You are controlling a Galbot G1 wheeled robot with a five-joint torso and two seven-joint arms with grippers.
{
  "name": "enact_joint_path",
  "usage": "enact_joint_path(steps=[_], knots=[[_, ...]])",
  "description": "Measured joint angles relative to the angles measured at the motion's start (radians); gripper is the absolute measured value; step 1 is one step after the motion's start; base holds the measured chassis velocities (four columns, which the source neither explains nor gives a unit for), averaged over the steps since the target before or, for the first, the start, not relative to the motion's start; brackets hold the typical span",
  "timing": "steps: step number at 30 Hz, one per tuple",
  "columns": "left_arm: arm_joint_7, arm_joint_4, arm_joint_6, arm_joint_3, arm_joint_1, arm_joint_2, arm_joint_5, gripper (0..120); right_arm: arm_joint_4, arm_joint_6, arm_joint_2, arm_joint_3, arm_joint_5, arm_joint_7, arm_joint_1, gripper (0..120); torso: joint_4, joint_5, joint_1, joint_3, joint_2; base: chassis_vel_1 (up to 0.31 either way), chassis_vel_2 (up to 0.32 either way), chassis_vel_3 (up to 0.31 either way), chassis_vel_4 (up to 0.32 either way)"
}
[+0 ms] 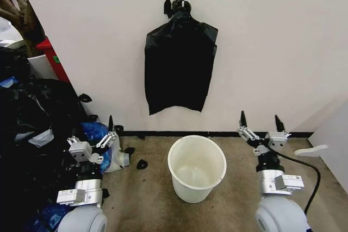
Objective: Place the garbage bag over the trash bin.
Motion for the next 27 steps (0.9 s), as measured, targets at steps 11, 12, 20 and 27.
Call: enact_joint_path(steps=[11,12,20,27], knots=[[-0.003,0.001,-0.011,0.006,0.015,-0.012,0.009,100,-0.045,0.063,0.017,-0.063,0.155,-0.141,0.062,100,-0.0001,-0.0001,0.000,0.000,0.000,0.000,0.000,0.000,0.000],[-0.006,0.002,-0.014,0.002,0.016,-0.012,0.011,100,-0.067,0.077,0.011,-0.085,0.236,-0.183,0.093,100,0.0001,-0.0001,0.000,0.000,0.000,0.000,0.000,0.000,0.000],[-0.016,0.041,-0.015,-0.002,0.014,-0.023,0.026,100,-0.196,0.084,0.003,-0.253,0.598,-0.258,0.390,100,0.0001,-0.0001,0.000,0.000,0.000,0.000,0.000,0.000,0.000],[-0.041,0.061,-0.010,-0.017,0.009,-0.031,0.024,100,-0.316,0.083,0.053,-0.394,0.748,-0.223,0.679,100,0.0003,-0.0003,0.000,0.000,0.000,0.000,0.000,0.000,0.000]])
